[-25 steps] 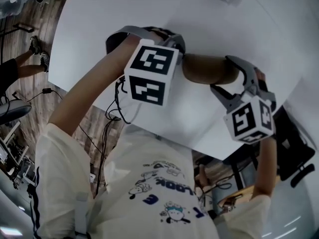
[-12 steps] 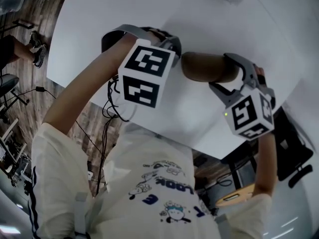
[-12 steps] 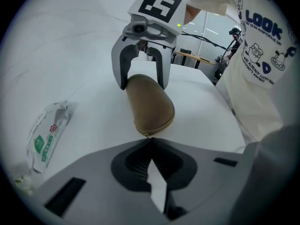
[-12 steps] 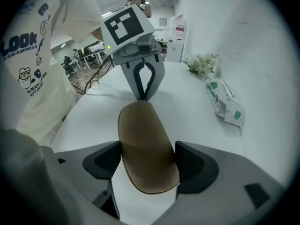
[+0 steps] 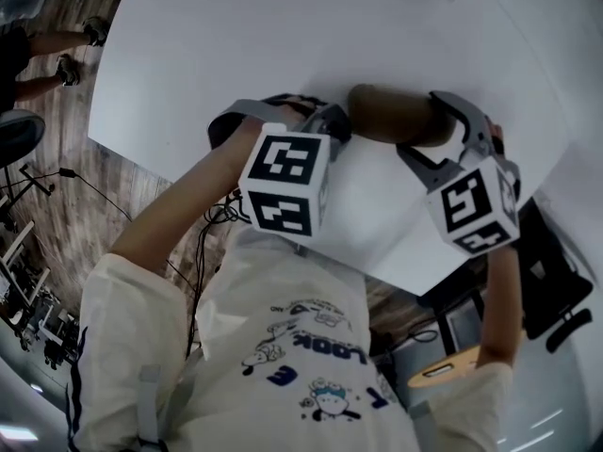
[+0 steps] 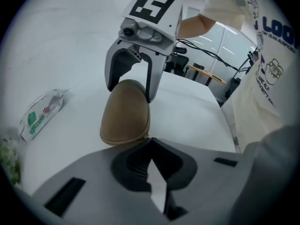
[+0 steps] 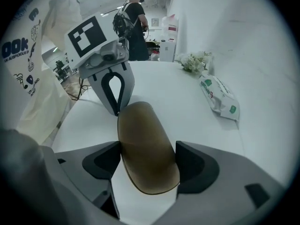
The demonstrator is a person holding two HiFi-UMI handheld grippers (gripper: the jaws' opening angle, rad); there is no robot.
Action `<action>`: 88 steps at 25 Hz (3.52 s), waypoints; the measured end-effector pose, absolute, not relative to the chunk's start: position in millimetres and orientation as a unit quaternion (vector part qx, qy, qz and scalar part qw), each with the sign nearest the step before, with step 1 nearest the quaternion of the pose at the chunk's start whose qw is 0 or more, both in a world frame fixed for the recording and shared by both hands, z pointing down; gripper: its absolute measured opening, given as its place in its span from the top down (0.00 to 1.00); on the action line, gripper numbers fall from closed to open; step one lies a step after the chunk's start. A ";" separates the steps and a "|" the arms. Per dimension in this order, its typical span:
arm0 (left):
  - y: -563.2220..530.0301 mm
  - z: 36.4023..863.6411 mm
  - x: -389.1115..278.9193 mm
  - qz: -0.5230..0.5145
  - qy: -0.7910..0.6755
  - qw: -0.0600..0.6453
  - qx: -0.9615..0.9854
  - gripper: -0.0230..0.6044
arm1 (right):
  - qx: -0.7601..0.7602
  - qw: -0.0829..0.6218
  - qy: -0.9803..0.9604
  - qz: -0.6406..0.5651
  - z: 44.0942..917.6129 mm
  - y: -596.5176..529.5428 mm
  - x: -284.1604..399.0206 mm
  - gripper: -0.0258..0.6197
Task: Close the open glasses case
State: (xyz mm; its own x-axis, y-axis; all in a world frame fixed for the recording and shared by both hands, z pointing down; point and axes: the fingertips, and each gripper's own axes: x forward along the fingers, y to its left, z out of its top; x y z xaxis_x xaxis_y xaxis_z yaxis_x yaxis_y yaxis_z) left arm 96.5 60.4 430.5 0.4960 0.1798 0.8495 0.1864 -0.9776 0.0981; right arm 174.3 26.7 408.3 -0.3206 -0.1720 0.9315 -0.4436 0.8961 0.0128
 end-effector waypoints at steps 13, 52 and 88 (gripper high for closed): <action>51.2 429.3 108.7 -0.477 0.035 -0.036 -0.877 0.96 | 0.386 0.499 -0.730 0.263 405.2 28.4 165.0 0.42; 2.8 426.3 62.8 -0.453 0.089 -0.057 -0.885 0.96 | 0.421 0.325 -0.653 0.539 410.7 6.2 112.3 0.45; 71.2 433.2 93.4 -0.390 0.164 -0.187 -0.887 0.96 | 0.567 0.041 -0.464 0.680 405.1 -29.2 109.6 0.46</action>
State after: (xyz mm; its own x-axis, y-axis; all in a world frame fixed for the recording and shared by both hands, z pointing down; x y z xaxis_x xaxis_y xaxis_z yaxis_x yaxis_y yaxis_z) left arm 93.4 71.2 433.2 0.6421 -0.1450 0.7527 -0.4369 -0.8761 0.2040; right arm 109.6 -29.2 405.1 -0.3540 -0.4700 0.8086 -0.5817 -0.5663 -0.5839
